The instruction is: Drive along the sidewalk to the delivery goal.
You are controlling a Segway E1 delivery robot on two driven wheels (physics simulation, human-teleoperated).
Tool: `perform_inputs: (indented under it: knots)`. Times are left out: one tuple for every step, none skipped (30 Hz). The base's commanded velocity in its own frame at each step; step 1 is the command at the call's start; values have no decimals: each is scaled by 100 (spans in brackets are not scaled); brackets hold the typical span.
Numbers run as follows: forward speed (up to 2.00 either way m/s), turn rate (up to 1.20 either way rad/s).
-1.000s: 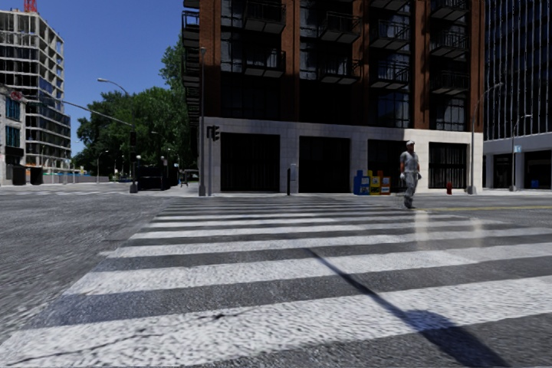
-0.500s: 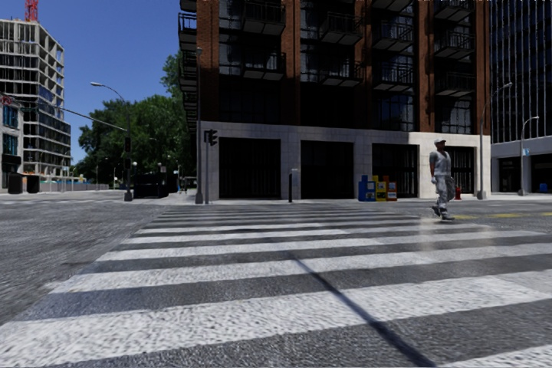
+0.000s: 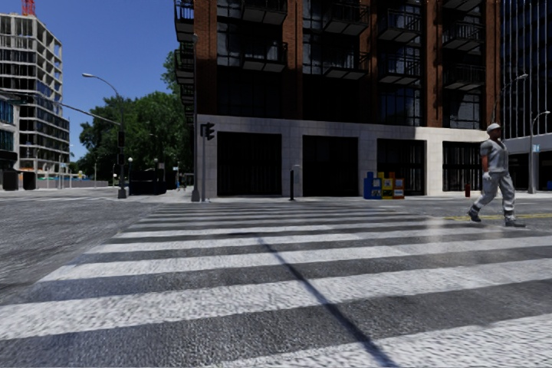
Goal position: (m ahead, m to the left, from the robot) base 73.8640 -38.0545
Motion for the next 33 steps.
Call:
perform_inputs:
  knots:
    - [200, 0]
    - [200, 0]
    - [200, 0]
    - [200, 0]
    - [200, 0]
    - [200, 0]
    - [200, 0]
    - [200, 0]
    - [200, 0]
    - [200, 0]
    - [200, 0]
    - [200, 0]
    - [200, 0]
    - [200, 0]
    - [200, 0]
    - [200, 0]
    - [200, 0]
    - [200, 0]
    - [200, 0]
    - [200, 0]
    - [200, 0]
    - [200, 0]
    - [200, 0]
    - [200, 0]
    - [200, 0]
    - [200, 0]
    - [200, 0]
    - [200, 0]
    - [200, 0]
    - [200, 0]
    - [200, 0]
    - [200, 0]
    - [194, 0]
